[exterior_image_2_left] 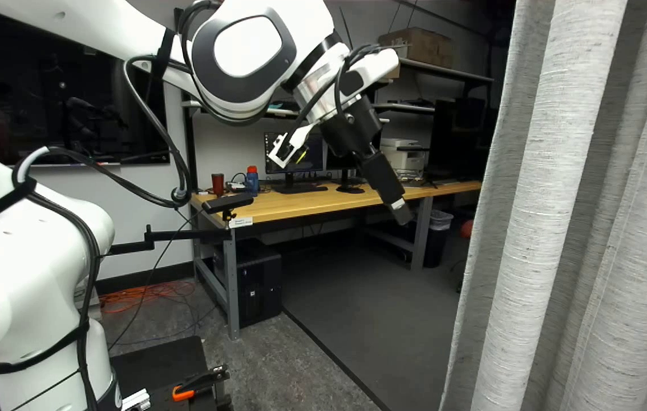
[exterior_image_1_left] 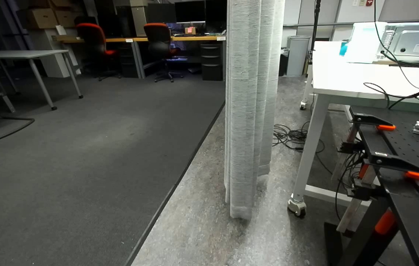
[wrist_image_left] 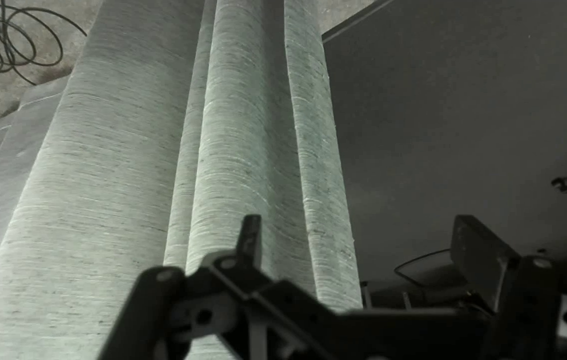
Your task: Slide the curtain to the left
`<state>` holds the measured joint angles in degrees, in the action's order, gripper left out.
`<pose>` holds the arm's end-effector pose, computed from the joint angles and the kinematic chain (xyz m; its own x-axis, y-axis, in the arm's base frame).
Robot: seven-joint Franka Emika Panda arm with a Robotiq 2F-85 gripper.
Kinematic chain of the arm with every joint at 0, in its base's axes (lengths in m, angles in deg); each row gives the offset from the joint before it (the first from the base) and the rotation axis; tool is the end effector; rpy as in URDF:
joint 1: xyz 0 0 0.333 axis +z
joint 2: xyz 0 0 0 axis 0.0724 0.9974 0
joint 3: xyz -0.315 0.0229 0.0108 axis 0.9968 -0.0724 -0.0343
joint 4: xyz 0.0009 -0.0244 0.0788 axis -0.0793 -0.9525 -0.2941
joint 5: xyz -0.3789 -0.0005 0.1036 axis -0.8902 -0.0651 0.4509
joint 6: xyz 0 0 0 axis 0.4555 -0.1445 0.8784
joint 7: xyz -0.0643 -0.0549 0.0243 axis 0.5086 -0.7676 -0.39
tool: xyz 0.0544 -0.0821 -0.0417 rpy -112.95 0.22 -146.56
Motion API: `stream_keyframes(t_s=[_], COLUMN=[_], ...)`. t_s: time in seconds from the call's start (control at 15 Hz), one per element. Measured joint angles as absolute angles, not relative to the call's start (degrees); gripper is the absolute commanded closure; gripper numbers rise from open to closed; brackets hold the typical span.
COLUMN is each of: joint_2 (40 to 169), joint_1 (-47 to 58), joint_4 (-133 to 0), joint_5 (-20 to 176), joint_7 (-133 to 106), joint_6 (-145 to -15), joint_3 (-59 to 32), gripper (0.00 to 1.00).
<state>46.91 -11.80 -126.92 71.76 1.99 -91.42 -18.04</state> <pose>0.3621 -0.0945 0.5195 0.7145 -0.4034 0.5717 -0.4696 -0.8822 -0.0355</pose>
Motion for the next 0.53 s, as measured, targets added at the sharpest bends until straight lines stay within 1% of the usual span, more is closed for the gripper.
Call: stream_keyframes(t_s=[0.53], joint_2=[53.58], joint_1=[-14.65], joint_4=[-123.43], joint_5=[74.28], joint_7=[1.99], joint_6=[-103.67], joint_3=[-16.40], gripper=[0.07])
